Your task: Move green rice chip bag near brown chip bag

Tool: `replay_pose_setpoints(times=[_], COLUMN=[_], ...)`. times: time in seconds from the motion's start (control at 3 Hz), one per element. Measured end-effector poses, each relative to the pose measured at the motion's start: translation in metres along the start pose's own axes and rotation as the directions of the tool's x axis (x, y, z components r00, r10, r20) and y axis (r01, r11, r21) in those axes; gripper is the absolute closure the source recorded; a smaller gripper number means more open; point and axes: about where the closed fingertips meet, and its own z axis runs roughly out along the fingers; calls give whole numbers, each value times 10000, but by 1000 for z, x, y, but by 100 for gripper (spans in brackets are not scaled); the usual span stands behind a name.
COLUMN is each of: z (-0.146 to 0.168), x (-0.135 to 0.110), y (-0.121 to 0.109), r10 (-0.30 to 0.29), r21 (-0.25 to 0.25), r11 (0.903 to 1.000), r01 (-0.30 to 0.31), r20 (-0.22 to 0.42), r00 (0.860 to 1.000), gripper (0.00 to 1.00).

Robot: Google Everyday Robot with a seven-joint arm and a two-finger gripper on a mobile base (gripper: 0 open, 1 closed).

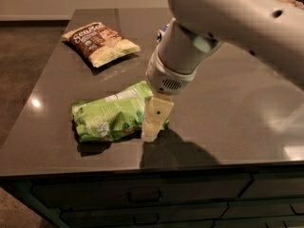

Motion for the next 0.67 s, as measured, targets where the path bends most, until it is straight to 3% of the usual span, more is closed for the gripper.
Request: replay_pose_setpoints(times=[0.67], z=[52], x=[-30], y=[3], r10=[-355], r21=[-734], r11=[9967], r01=[340], r20=[-189], r00=[9992], gripper=[0])
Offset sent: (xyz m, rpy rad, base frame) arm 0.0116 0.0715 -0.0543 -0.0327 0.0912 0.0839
